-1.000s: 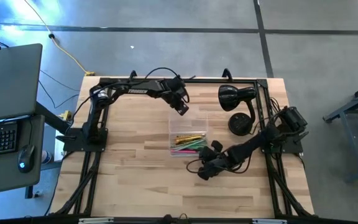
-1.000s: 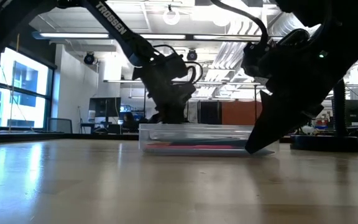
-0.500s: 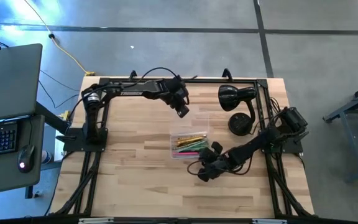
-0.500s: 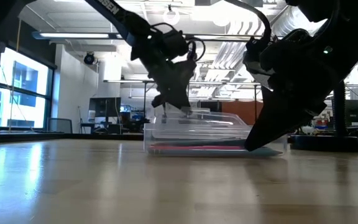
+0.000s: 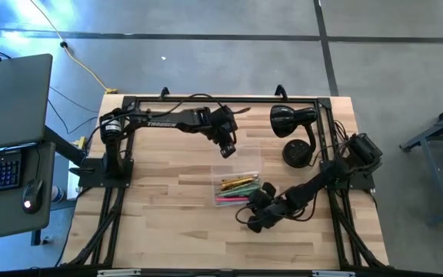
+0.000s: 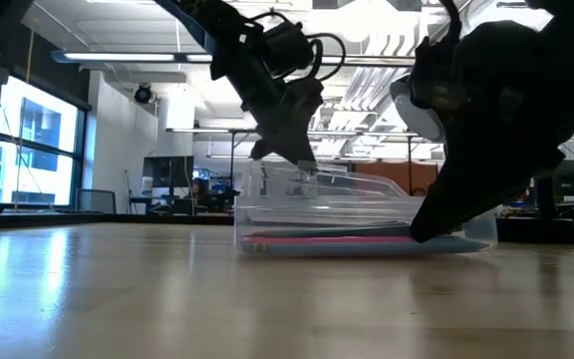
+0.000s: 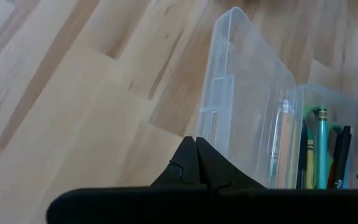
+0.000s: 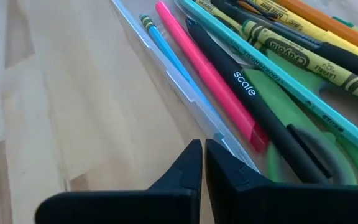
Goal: Pick & place school supplies into a supply box
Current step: Close the transparent supply box
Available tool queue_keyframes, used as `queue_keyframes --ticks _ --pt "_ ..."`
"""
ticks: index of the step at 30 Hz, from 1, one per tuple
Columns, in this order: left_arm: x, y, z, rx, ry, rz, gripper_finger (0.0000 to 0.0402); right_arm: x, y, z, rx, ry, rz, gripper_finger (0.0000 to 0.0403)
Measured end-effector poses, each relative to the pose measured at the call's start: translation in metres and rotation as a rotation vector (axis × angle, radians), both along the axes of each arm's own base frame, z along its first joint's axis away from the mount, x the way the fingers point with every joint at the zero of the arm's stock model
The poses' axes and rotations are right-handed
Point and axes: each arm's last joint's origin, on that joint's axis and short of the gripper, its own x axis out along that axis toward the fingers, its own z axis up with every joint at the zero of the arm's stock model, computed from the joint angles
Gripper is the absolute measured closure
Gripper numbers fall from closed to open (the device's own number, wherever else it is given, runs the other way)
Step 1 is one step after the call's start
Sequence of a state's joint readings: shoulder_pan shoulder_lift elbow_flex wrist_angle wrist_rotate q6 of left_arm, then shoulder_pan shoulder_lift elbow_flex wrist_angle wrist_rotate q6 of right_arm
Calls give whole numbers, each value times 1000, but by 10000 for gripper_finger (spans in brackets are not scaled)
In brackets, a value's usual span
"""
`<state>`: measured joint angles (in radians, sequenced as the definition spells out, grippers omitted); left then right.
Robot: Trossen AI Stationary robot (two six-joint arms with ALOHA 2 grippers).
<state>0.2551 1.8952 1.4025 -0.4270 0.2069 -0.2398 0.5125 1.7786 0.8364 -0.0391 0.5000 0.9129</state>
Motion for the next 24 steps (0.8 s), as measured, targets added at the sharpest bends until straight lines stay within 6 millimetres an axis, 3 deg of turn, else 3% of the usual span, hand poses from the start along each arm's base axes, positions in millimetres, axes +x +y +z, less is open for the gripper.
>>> queue_keyframes --ticks 15,24 --pt "-13 -37 45 0 -87 -93 384 -6 8 0 -22 -17 -17 403" --pt "-10 -79 52 5 -110 -190 386 -10 13 -1 -8 -21 -33 402"
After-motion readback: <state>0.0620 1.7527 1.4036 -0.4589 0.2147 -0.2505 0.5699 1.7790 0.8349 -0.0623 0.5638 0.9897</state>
